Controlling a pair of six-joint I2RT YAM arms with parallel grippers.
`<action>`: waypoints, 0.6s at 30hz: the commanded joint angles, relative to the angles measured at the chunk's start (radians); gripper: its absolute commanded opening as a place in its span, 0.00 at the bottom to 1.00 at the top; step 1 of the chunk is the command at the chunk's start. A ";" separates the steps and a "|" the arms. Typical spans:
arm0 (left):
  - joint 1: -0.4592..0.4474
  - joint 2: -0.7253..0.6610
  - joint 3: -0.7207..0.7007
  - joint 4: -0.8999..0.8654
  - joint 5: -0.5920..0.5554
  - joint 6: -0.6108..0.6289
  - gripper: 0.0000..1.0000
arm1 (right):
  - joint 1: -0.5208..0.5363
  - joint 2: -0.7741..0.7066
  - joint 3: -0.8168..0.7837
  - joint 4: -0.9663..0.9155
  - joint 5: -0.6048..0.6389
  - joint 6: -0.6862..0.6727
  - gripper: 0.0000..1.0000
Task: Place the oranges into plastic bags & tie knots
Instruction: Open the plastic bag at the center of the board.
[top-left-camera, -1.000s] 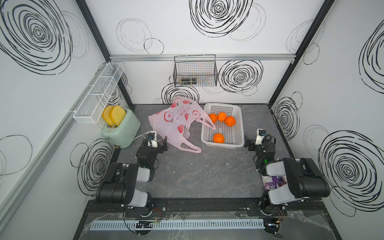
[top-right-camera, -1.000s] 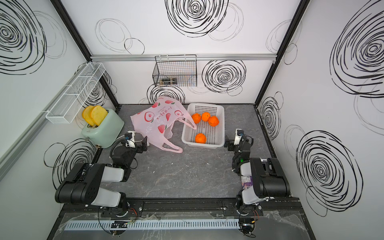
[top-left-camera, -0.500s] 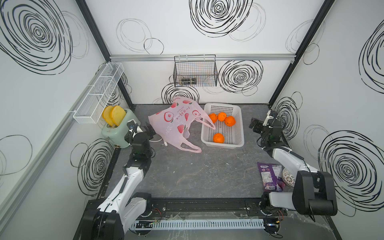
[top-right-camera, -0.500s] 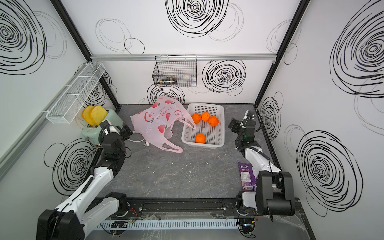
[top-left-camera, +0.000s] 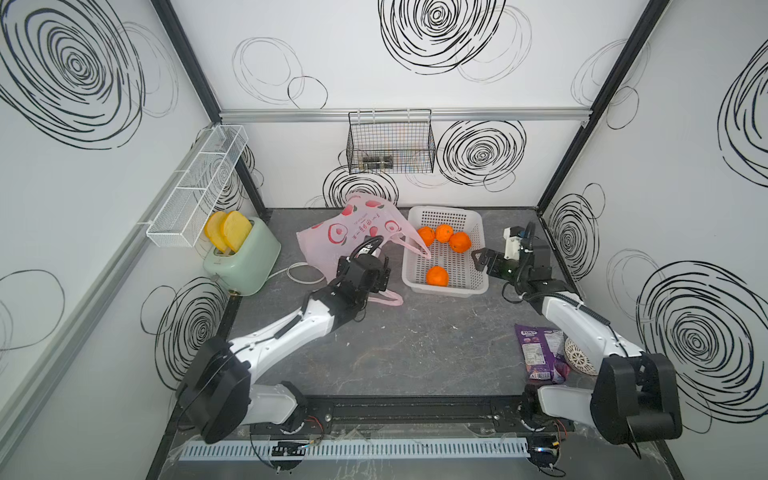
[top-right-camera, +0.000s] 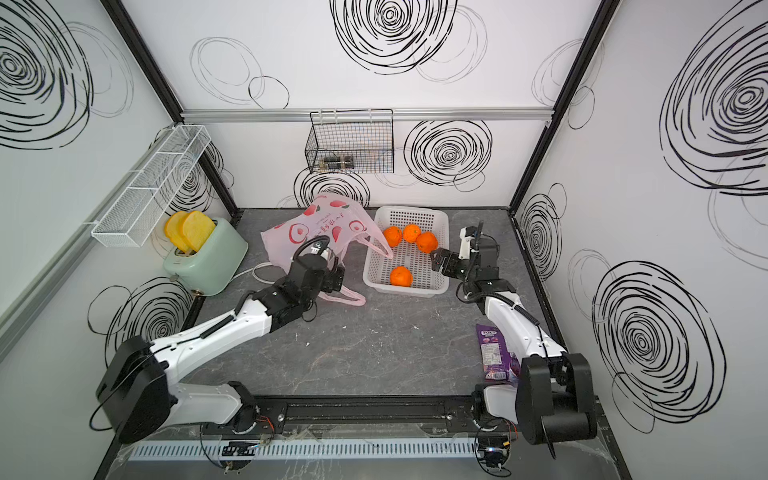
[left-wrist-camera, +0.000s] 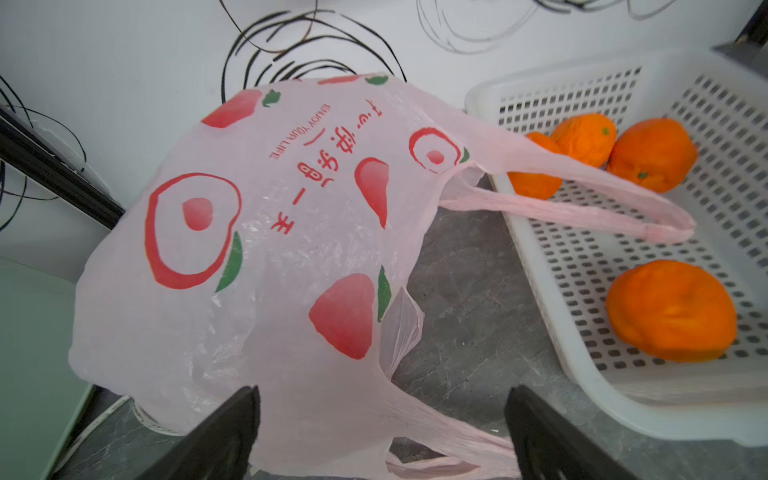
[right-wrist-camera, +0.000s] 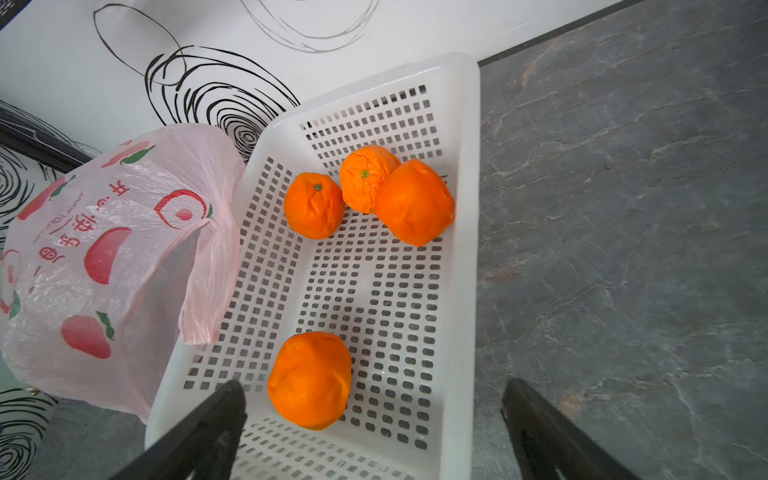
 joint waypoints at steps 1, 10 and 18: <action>-0.033 0.117 0.135 -0.144 -0.142 0.067 0.96 | 0.005 0.018 0.036 -0.052 -0.026 -0.009 0.98; -0.064 0.343 0.340 -0.239 -0.369 0.166 0.96 | 0.005 0.066 0.042 -0.045 -0.081 -0.013 0.98; -0.031 0.464 0.391 -0.145 -0.459 0.315 0.96 | 0.005 0.079 0.056 -0.036 -0.127 -0.011 0.98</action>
